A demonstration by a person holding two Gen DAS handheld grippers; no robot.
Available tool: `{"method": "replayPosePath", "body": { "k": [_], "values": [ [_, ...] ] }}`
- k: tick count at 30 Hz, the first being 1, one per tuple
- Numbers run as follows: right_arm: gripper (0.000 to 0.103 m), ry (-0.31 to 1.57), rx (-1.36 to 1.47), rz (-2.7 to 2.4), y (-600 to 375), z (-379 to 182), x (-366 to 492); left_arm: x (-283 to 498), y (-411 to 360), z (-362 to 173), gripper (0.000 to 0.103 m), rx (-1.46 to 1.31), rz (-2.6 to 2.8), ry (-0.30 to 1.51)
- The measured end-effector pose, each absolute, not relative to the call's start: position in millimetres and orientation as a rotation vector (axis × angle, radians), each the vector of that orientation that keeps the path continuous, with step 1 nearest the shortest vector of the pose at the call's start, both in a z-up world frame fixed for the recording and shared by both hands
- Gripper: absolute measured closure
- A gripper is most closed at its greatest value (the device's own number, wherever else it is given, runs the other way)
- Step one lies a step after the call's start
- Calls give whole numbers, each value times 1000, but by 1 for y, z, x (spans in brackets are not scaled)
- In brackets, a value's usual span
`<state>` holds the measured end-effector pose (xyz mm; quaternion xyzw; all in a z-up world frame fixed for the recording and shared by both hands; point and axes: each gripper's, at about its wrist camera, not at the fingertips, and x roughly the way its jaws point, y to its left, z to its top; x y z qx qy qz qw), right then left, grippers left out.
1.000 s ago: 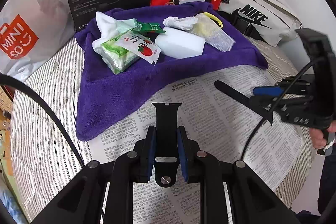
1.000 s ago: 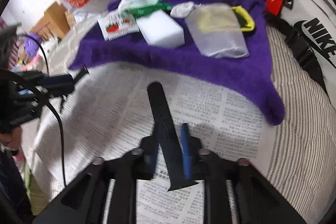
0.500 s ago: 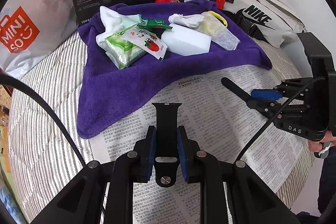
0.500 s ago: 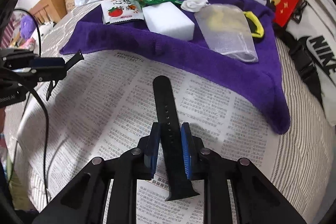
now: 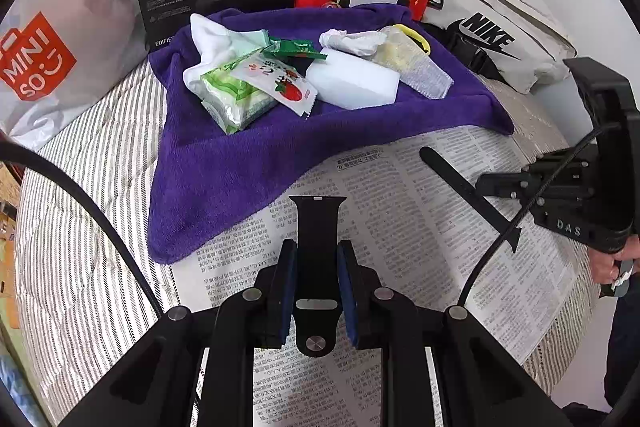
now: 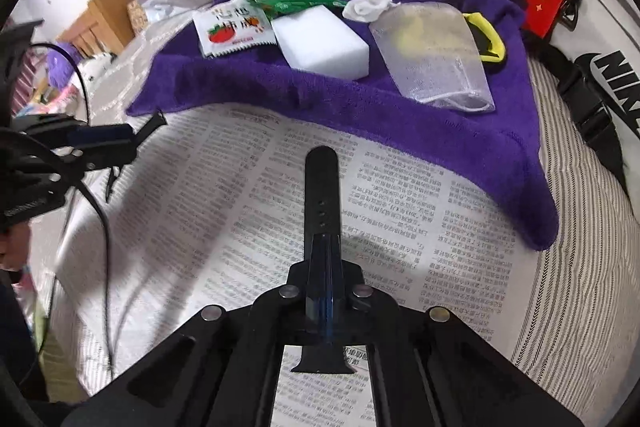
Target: Organize soft objects
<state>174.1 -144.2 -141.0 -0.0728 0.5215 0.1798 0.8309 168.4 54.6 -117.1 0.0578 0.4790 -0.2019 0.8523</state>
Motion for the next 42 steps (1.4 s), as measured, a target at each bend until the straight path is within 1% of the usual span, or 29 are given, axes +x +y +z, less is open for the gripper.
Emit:
{"method": "replayPosePath", "body": {
  "k": [2, 4, 6, 7, 10, 12, 13, 16, 18, 20, 21, 23, 24, 25, 26, 27, 30, 36, 37, 40, 42],
  "values": [
    [103, 1109, -178, 358, -144, -140, 175, 168, 54, -115, 83, 123, -429, 1003],
    [100, 1133, -192, 345, -143, -144, 176, 168, 54, -115, 83, 122, -428, 1002],
    [99, 1130, -191, 341, -144, -146, 173, 168, 54, -115, 83, 120, -428, 1003],
    [97, 1131, -181, 348, -144, -146, 172, 168, 54, -115, 83, 121, -428, 1004],
    [86, 1124, -199, 335, -142, -147, 171, 167, 54, -116, 83, 124, -428, 1006],
    [78, 1120, -208, 323, -142, -147, 172, 167, 54, -116, 83, 122, -429, 1006],
    [72, 1113, -214, 311, -143, -147, 172, 167, 54, -116, 83, 123, -430, 1007],
    [70, 1115, -210, 315, -145, -147, 172, 167, 54, -117, 83, 123, -427, 1008],
    [64, 1130, -189, 339, -145, -148, 172, 167, 56, -117, 83, 119, -427, 1007],
    [55, 1124, -208, 352, -140, -149, 169, 168, 56, -117, 83, 118, -426, 1007],
    [53, 1120, -217, 355, -137, -150, 168, 168, 56, -117, 83, 117, -427, 1007],
    [52, 1107, -225, 355, -133, -152, 166, 169, 57, -118, 83, 116, -424, 1008],
    [54, 1100, -220, 344, -133, -152, 167, 169, 58, -119, 83, 114, -425, 1008],
    [60, 1094, -224, 330, -131, -152, 168, 170, 59, -119, 83, 111, -426, 1007],
    [75, 1084, -237, 322, -130, -152, 167, 170, 59, -120, 83, 108, -426, 1007],
    [84, 1077, -240, 325, -128, -152, 167, 171, 60, -121, 83, 105, -426, 1008],
    [84, 1080, -267, 331, -123, -151, 166, 170, 61, -123, 83, 100, -432, 1008],
    [83, 1131, -198, 244, -159, -148, 169, 168, 61, -122, 83, 104, -445, 1001],
    [81, 1138, -190, 238, -162, -147, 169, 167, 60, -121, 83, 106, -446, 1000],
    [62, 1140, -189, 250, -158, -149, 166, 168, 61, -121, 83, 104, -447, 999],
    [65, 1111, -214, 234, -152, -151, 163, 167, 61, -122, 83, 102, -444, 1001]
  ]
}}
